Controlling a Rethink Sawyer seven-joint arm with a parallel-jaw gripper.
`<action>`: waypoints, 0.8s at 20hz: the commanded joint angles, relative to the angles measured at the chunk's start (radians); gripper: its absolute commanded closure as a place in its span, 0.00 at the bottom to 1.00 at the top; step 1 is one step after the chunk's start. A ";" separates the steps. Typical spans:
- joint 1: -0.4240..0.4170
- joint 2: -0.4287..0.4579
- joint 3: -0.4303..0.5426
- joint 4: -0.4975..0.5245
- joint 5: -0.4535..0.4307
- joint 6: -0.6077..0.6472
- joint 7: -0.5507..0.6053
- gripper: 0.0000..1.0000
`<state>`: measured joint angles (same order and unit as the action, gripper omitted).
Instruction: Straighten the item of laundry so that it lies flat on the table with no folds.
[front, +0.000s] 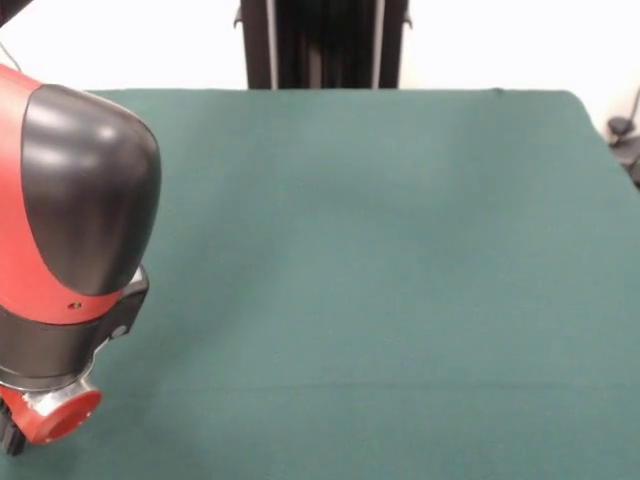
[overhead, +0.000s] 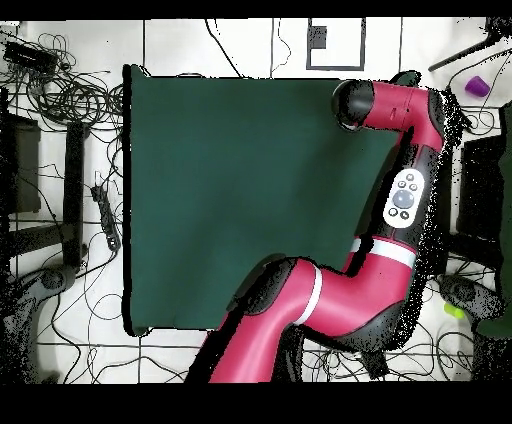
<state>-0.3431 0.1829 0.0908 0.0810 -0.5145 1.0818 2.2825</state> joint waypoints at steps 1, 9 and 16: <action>0.019 0.012 0.088 0.170 0.052 -0.025 -0.422 1.00; 0.032 0.015 0.063 0.151 0.031 -0.034 -0.529 1.00; 0.032 0.021 0.067 0.139 0.032 -0.043 -0.530 1.00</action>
<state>-0.3445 0.1868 0.0908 0.0809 -0.5017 1.0801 2.0282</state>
